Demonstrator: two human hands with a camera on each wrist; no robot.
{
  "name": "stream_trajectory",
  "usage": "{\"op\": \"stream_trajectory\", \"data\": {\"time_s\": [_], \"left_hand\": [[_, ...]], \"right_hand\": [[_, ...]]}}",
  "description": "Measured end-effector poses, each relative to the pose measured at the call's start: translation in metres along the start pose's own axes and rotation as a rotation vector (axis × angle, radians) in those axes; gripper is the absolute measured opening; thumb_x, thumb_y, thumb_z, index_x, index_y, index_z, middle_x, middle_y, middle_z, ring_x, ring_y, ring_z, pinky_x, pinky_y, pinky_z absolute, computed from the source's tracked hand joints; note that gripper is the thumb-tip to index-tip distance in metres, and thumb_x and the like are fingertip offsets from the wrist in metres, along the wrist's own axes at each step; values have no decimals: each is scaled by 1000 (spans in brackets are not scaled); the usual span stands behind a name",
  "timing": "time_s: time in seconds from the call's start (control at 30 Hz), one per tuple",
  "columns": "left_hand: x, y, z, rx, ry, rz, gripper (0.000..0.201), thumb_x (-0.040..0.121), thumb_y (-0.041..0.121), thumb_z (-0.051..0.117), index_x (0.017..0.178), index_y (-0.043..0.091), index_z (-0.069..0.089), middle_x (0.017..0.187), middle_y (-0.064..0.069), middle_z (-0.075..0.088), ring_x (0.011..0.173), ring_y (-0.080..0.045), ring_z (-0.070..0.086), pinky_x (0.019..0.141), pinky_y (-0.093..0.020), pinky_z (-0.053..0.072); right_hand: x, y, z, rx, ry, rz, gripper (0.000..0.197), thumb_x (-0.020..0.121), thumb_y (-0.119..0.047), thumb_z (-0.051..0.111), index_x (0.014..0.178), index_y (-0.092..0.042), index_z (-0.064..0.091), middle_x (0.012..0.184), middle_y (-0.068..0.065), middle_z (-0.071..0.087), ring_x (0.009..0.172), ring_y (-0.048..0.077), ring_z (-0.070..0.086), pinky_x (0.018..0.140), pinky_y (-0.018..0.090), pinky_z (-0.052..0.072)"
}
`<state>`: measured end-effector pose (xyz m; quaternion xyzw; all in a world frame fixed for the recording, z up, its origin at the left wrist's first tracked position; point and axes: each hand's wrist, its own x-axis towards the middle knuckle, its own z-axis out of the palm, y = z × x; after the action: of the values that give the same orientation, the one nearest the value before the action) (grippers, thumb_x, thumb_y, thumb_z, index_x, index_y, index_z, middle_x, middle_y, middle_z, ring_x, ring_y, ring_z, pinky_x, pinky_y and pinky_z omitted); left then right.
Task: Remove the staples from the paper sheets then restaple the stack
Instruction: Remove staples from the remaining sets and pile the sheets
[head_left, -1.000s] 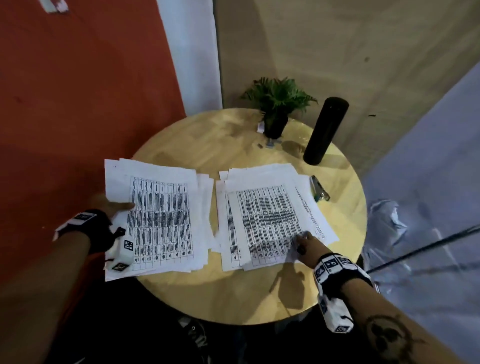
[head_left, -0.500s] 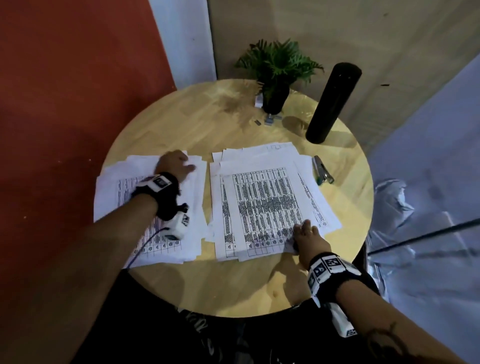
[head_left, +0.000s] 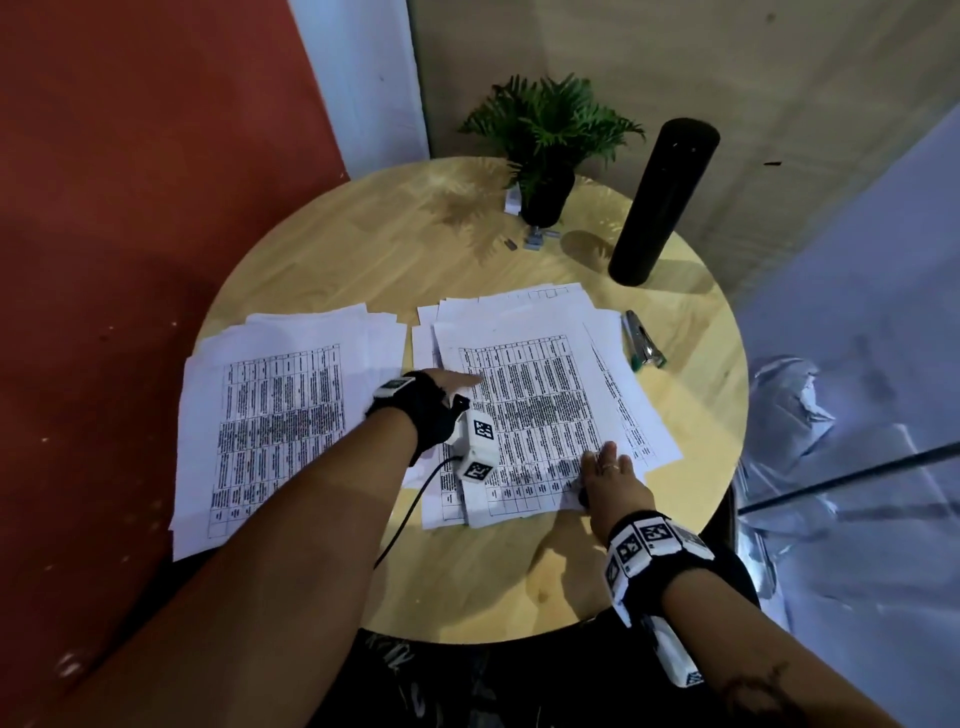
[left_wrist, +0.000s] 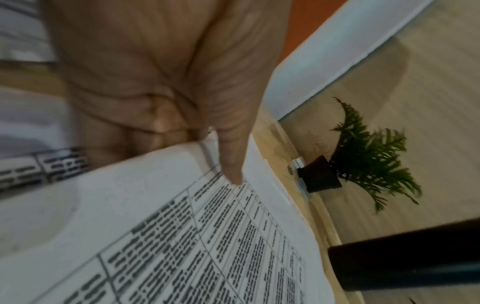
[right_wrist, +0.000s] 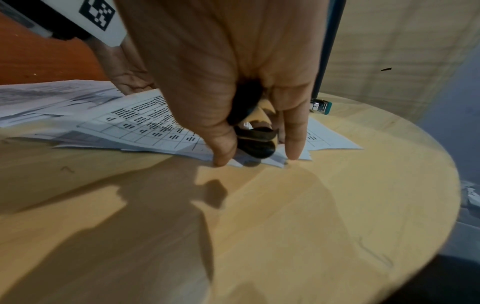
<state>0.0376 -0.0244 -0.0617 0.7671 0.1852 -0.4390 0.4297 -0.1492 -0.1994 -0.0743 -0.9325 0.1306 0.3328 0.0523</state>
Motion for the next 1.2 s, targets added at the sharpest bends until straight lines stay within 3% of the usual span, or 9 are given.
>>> {"op": "stream_trajectory", "data": {"time_s": [0.2, 0.37, 0.5, 0.73, 0.8, 0.87, 0.93, 1.03, 1.2], "left_hand": [[7, -14, 7, -29, 95, 144, 70, 90, 22, 63, 145, -2, 25, 150, -18, 32, 136, -32, 37, 108, -33, 33], [-7, -24, 17, -33, 220, 490, 13, 80, 6, 72, 83, -1, 62, 85, -8, 61, 83, -19, 58, 61, -22, 42], [-39, -20, 12, -179, 155, 668, 13, 77, -4, 71, 83, 4, 64, 70, 7, 68, 67, -6, 62, 70, -22, 49], [-104, -10, -10, -182, 14, 865, 17, 77, -13, 65, 73, 4, 66, 63, 14, 70, 64, 3, 65, 64, -13, 49], [-121, -10, -17, -149, -3, 895, 26, 78, -14, 64, 56, -2, 60, 60, 12, 69, 62, 3, 64, 65, -13, 47], [-133, -9, -24, -147, -10, 925, 21, 77, -8, 67, 59, -13, 57, 68, 0, 71, 69, -7, 65, 72, -19, 49], [-145, -9, -31, -143, -19, 957, 26, 72, 9, 77, 83, -10, 64, 86, -18, 67, 85, -21, 61, 82, -33, 48], [-165, -9, -39, -145, -5, 993, 24, 76, 0, 72, 99, 1, 66, 93, 4, 73, 85, -12, 68, 81, -25, 54], [-194, 1, -58, -273, 508, 1202, 37, 61, 16, 85, 70, 21, 49, 70, 4, 53, 66, -11, 48, 65, -24, 40]], "right_hand": [[1, 4, 2, 9, -1, -15, 71, 93, -5, 41, 150, -15, -1, 156, 12, -12, 144, 31, -2, 107, 39, 32], [2, 15, 13, 154, 40, -53, 61, 98, -20, 37, 150, -23, 5, 158, 7, -8, 145, 26, 3, 109, 40, 31], [-4, 13, -5, 594, 273, -52, 51, 94, -19, 51, 140, -8, 34, 152, 17, 19, 134, 30, 34, 102, 33, 34], [-28, 24, -105, 1320, 752, -120, 76, 89, -18, 62, 148, -8, 15, 153, 13, 19, 140, 21, 23, 111, 33, 24], [-40, 25, -125, 1603, 706, -186, 51, 89, -17, 62, 135, -16, 41, 121, 2, 56, 99, 9, 59, 73, 32, 48], [-56, 25, -143, 1724, 668, -261, 11, 90, -12, 58, 96, -21, 55, 76, -11, 66, 60, -1, 56, 49, 20, 35], [-73, 24, -155, 1733, 668, -303, 19, 89, -11, 58, 75, -21, 51, 57, -12, 64, 51, -1, 53, 42, 14, 32], [-91, 23, -168, 1761, 680, -328, 26, 88, -9, 59, 67, -20, 50, 51, -10, 63, 46, -3, 55, 36, 10, 30], [-115, 29, -179, 1800, 738, -353, 26, 87, -10, 61, 68, -22, 48, 49, -9, 62, 47, -2, 55, 38, 10, 31]]}}
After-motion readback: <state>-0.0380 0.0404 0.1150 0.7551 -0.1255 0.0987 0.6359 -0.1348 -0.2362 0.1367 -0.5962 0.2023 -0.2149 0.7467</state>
